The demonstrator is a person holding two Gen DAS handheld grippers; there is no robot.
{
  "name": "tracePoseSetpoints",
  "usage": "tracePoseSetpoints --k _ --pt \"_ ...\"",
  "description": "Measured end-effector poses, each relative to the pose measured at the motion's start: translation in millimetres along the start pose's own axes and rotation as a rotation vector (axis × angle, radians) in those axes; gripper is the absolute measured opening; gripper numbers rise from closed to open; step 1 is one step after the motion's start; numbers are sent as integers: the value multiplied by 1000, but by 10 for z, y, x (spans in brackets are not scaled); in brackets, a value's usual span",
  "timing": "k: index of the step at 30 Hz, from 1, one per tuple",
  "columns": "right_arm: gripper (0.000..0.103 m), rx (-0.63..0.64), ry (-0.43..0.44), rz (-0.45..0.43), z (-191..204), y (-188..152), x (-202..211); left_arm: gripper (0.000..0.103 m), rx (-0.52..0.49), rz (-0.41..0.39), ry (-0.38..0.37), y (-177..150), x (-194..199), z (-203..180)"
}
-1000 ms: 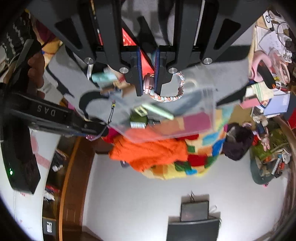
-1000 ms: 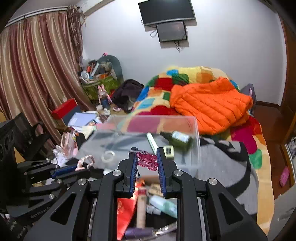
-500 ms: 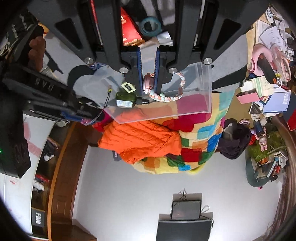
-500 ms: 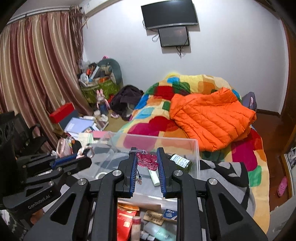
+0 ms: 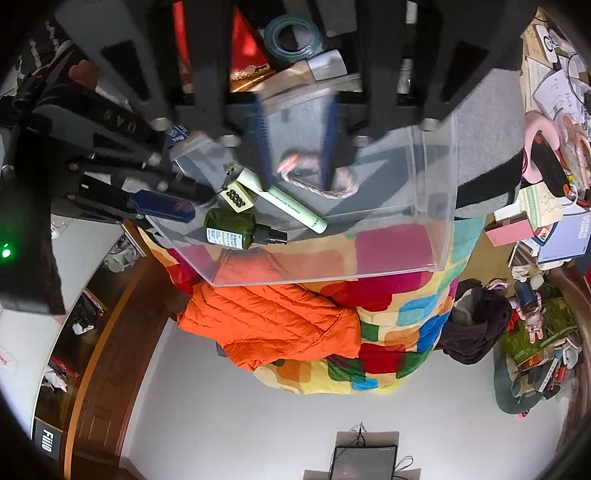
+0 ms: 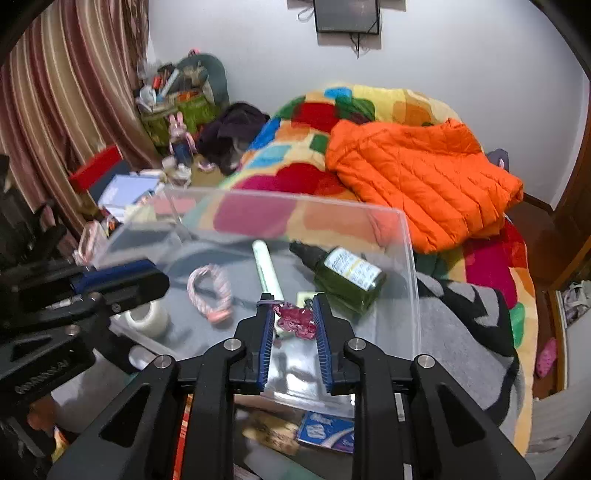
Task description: Organize objects
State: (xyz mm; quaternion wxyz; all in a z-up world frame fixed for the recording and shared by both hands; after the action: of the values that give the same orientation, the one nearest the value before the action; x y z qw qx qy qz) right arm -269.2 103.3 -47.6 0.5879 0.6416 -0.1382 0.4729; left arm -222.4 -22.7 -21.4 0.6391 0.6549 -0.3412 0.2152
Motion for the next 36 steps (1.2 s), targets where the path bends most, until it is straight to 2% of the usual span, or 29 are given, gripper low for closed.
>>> tracePoseSetpoints --k 3,4,8,11,12,15,17,18,19,23,26,31,36 --pt "51 4 -24 -20 -26 -25 52 46 -20 -27 17 -8 77 -48" --pt "53 13 -40 -32 -27 -35 83 46 -30 -34 21 -9 108 -67" --pt "56 34 -61 -55 -6 -73 217 63 -39 -60 32 -15 258 -109" --pt "64 36 -77 -83 -9 -104 359 69 -41 -85 49 -26 399 -116" --pt "68 38 -88 -100 -13 -123 429 74 -40 -89 52 -32 433 -120" --pt "70 43 -125 -132 -25 -180 585 86 -32 -103 62 -81 546 -125" --pt "74 39 -137 -145 -58 -240 685 90 -29 -106 70 -132 612 -133" --pt "81 33 -141 -150 -73 -268 724 91 -28 -105 77 -171 643 -139" --pt "83 23 -148 -158 -103 -315 774 91 -28 -103 83 -211 669 -148" --pt "83 -35 -171 -149 -260 -519 873 95 -24 -65 66 -422 668 -237" --pt "83 -100 -160 -114 -365 -725 869 95 -24 -17 38 -580 564 -364" --pt "83 -138 -163 -63 -415 -1056 807 95 -37 38 8 -808 406 -573" --pt "83 -174 -144 -16 -412 -1267 686 95 -70 76 69 -878 178 -672"
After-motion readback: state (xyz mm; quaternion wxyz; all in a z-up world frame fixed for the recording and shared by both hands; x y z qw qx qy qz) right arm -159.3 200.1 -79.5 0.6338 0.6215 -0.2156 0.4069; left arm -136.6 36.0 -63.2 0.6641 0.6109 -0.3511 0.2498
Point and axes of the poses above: each gripper's, at about its wrist camera, not at the fingertips, and x roughly against the way its jaws point, z to its left, y to its top, the point moved 3 cm from there along -x, roughly the way its jaws point, and after that the axes turned 6 degrees about -x, right-handed, at the moved point
